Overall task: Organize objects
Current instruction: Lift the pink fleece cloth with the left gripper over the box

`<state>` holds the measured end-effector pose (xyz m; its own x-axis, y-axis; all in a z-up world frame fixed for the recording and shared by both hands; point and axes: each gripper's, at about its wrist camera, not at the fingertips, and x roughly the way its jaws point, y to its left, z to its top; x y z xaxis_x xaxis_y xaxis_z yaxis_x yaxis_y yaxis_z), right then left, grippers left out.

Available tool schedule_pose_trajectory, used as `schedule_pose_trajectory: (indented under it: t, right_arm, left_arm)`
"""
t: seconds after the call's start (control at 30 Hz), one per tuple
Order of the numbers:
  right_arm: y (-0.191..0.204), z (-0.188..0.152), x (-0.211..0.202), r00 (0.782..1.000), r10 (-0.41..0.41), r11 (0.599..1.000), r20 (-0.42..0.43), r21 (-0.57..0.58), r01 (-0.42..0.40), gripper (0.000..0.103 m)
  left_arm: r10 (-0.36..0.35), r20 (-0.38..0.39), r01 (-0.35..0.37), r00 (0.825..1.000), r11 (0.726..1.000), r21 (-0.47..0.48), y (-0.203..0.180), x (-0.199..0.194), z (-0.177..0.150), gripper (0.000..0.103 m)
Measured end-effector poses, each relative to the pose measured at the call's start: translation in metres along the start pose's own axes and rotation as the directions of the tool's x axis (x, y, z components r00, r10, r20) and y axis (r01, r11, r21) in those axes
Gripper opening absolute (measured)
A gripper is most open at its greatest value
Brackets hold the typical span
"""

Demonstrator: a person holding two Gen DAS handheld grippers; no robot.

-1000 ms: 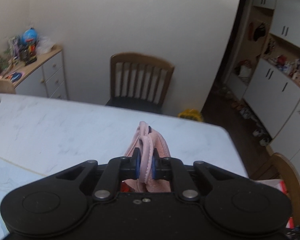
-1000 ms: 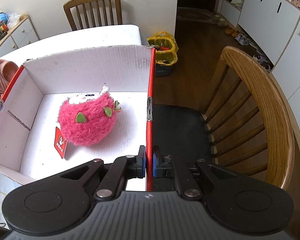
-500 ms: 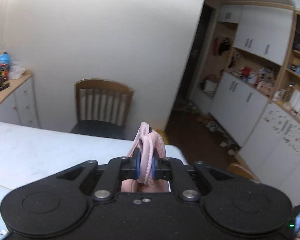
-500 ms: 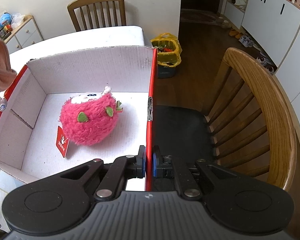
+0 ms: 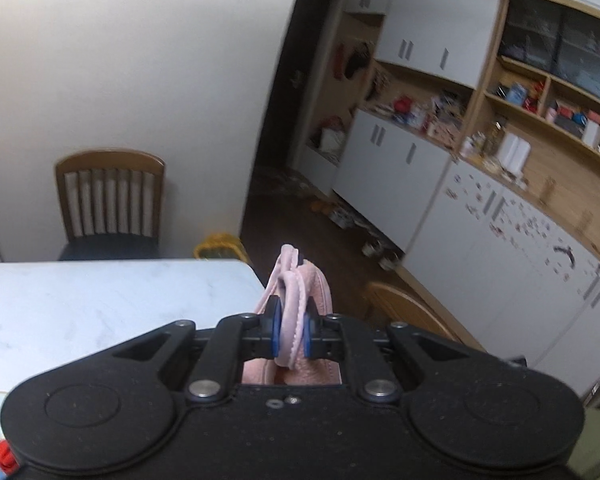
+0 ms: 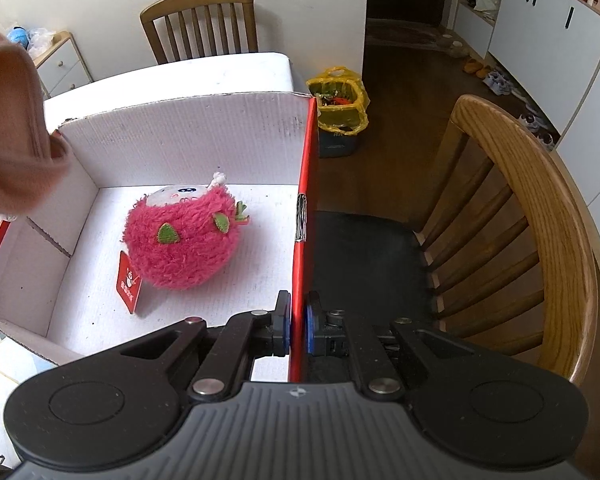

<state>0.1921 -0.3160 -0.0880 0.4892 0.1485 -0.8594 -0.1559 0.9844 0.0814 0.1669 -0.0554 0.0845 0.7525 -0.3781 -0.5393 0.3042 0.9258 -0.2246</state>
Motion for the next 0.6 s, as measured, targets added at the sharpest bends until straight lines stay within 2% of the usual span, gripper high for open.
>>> schedule_pose_trajectory:
  t: [0.27,0.6]
  right_arm:
    - [0.0,0.0,0.001,1.0,0.011,1.0,0.001,-0.001,-0.011,0.008]
    - [-0.001,0.0,0.003,1.0,0.02,1.0,0.005,-0.008,-0.02,0.008]
  left_arm:
    - [-0.036,-0.117,0.037,0.993,0.999,0.007,-0.021,0.035,-0.033,0.008]
    - [-0.046,-0.273,0.042,0.961,0.999,-0.024,-0.016,0.087,-0.077,0.008]
